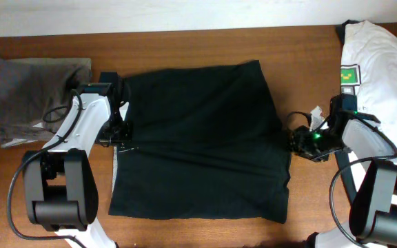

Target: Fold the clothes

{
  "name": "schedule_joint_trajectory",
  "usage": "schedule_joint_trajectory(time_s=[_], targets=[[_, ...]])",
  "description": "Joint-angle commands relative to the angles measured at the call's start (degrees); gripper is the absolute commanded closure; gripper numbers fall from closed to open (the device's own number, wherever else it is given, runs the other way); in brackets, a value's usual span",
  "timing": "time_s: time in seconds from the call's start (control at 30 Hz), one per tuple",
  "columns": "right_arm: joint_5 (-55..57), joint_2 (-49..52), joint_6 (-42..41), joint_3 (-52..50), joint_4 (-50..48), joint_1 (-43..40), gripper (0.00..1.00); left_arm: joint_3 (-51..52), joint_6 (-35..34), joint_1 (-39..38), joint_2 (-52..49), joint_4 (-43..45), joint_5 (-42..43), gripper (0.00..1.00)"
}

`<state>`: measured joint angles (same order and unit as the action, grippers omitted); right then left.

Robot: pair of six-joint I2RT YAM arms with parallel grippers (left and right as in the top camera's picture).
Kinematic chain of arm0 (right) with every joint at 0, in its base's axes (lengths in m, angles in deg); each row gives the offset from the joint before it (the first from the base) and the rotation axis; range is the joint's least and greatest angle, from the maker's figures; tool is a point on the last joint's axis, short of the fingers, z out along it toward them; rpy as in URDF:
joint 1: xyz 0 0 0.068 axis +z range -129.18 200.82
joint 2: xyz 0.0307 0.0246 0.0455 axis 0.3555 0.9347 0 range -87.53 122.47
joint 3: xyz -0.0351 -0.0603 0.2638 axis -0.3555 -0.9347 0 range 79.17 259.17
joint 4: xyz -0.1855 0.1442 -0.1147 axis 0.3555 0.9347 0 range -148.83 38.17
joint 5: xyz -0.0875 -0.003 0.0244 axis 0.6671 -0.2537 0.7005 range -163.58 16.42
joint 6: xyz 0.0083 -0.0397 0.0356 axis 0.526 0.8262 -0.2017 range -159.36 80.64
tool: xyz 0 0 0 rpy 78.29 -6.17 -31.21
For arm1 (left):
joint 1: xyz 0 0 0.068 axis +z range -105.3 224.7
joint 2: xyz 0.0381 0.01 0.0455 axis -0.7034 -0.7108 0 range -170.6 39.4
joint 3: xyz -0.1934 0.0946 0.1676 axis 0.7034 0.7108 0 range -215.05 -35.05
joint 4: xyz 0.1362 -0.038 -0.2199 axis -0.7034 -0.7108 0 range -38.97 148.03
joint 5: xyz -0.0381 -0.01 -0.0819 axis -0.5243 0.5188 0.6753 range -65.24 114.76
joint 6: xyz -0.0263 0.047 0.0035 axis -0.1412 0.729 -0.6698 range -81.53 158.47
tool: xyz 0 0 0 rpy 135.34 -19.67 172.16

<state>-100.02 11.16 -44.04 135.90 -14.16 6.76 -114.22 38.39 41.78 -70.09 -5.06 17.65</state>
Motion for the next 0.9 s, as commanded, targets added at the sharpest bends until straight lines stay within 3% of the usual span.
schedule_joint_trajectory(time_s=[0.0, 0.03, 0.07, 0.13, 0.17, 0.2, 0.3, 0.37, 0.4, 0.47, 0.5, 0.57, 0.6, 0.63, 0.7, 0.77, 0.87], targets=[[-4.8, 0.1, -0.2, -0.6, -6.4, 0.9, 0.86, 0.4, -0.8, 0.3, 0.7, 0.3, -0.7, 0.99], [-4.8, 0.1, -2.4, -0.6, -11.1, 0.8, 0.96, 0.4, -0.8, 0.3, 0.7, 0.4, -0.7, 1.00], [-4.9, 0.1, -4.1, -0.1, -17.3, 0.0, 0.96, 0.4, -0.8, 0.3, 0.7, 0.5, -0.7, 0.99], [-4.9, -0.2, -4.6, 3.5, -15.0, -2.1, 0.56, 0.4, -0.8, 0.4, 0.7, 1.1, -0.7, 0.87], [-4.9, -0.9, -3.3, 6.3, -9.9, -3.8, 0.47, 0.3, -0.8, 0.4, 0.7, 1.4, -0.6, 0.62], [-4.9, -2.7, -1.6, 9.6, -1.4, -6.1, 0.42, 0.0, -0.8, 0.4, 0.8, 1.5, 0.8, 0.50], [-0.5, -6.0, -1.5, 10.7, 18.4, -5.2, 0.39, -4.8, -0.7, 0.3, 0.9, 0.6, 7.4, 0.47], [3.3, -6.0, -3.7, 7.5, 22.3, 0.4, 0.39, -9.9, 0.1, 0.3, 1.0, -2.6, 9.6, 0.47], [3.4, -6.0, -5.6, 4.8, 20.1, 3.0, 0.46, -10.6, 0.1, 0.3, 1.1, -3.3, 9.6, 0.47], [8.1, -6.0, -14.0, -3.0, 18.3, 7.8, 0.62, -11.6, 0.1, 0.3, 1.3, -5.8, 10.9, 0.60], [8.5, -6.0, -15.8, -7.0, 17.3, 8.4, 0.53, -11.6, 0.9, 0.3, 1.5, -6.9, 11.0, 0.59], [7.4, -6.0, -16.0, -12.1, 10.9, 8.4, 0.49, -11.6, 1.0, 0.3, 2.8, -7.3, 11.0, 0.55], [6.7, -6.0, -15.6, -12.1, 9.5, 8.4, 0.51, -11.6, 1.0, 0.3, 3.7, -7.5, 11.0, 0.54], [2.3, -6.0, -11.1, -11.8, 5.7, 8.4, 0.65, -11.6, 1.1, 0.3, 4.4, -7.5, 11.0, 0.57], [-5.4, -6.6, -5.8, -9.2, 0.3, 8.4, 0.78, -11.6, 1.4, 0.3, 4.7, -7.7, 11.1, 0.69], [-5.9, -6.6, -8.5, -4.4, -3.6, 8.4, 0.96, -11.6, 1.7, 0.3, 4.7, -7.6, 12.0, 0.79], [-2.9, -6.4, -16.0, -3.4, -13.3, 8.5, 0.96, -11.6, 1.9, 0.3, 4.7, -6.8, 12.5, 0.80]])
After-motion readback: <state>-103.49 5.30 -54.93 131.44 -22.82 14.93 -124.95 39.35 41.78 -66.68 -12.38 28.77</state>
